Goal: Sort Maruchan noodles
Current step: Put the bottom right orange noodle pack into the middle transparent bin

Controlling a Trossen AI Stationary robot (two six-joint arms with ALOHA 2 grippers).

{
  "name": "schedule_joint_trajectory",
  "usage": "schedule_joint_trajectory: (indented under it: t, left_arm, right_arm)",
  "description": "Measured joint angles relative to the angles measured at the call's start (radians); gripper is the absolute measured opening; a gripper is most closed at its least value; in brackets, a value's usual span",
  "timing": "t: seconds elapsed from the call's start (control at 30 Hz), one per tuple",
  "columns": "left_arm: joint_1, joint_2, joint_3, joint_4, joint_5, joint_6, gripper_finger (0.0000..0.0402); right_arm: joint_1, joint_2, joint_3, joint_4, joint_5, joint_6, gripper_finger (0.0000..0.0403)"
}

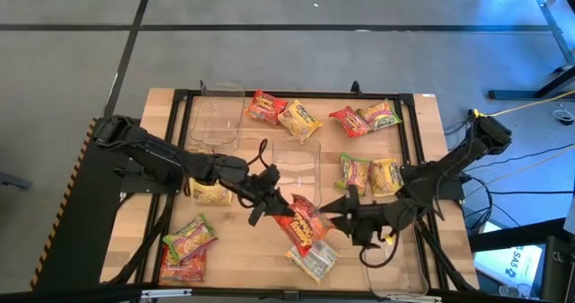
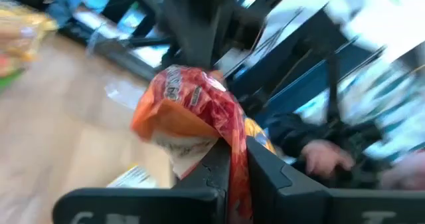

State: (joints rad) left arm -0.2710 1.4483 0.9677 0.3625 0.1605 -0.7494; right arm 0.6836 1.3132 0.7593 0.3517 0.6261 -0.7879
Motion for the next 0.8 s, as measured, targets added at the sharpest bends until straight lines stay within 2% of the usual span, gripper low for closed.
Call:
schedule_joint_trajectory:
  t: [0.1, 0.23, 0.4, 0.47, 0.57, 0.67, 0.73, 0.8]
  left_arm:
    - [-0.009, -0.015, 0.0, -0.049, -0.031, 0.084, 0.0018]
    - [-0.027, -0.018, 0.0, -0.093, -0.082, 0.289, 0.0018]
    - [-0.073, -0.018, 0.0, -0.151, -0.242, 0.568, 0.0018]
    - [-0.088, -0.018, 0.0, -0.152, -0.307, 0.645, 0.0018]
    - [-0.102, -0.014, 0.0, -0.153, -0.347, 0.699, 0.0018]
    - [-0.11, -0.013, 0.0, -0.155, -0.357, 0.695, 0.0018]
    - [-0.111, -0.013, 0.001, -0.188, -0.367, 0.641, 0.0018]
    - [-0.104, -0.012, 0.034, -0.324, -0.377, 0.591, 0.0018]
  right_arm:
    - [0.026, -0.03, -0.002, -0.164, -0.001, 0.248, 0.021]
    - [0.054, -0.059, -0.002, -0.342, -0.059, 0.559, 0.0211]
    - [0.064, -0.061, -0.002, -0.48, -0.195, 0.814, 0.0211]
    - [0.063, -0.061, -0.002, -0.499, -0.231, 0.865, 0.0211]
    - [0.063, -0.062, -0.002, -0.506, -0.235, 0.889, 0.0211]
    - [0.062, -0.062, -0.002, -0.507, -0.232, 0.89, 0.0211]
    - [0.062, -0.074, -0.002, -0.503, -0.203, 0.888, 0.0211]
    - [0.055, -0.109, -0.002, -0.473, -0.175, 0.863, 0.0211]
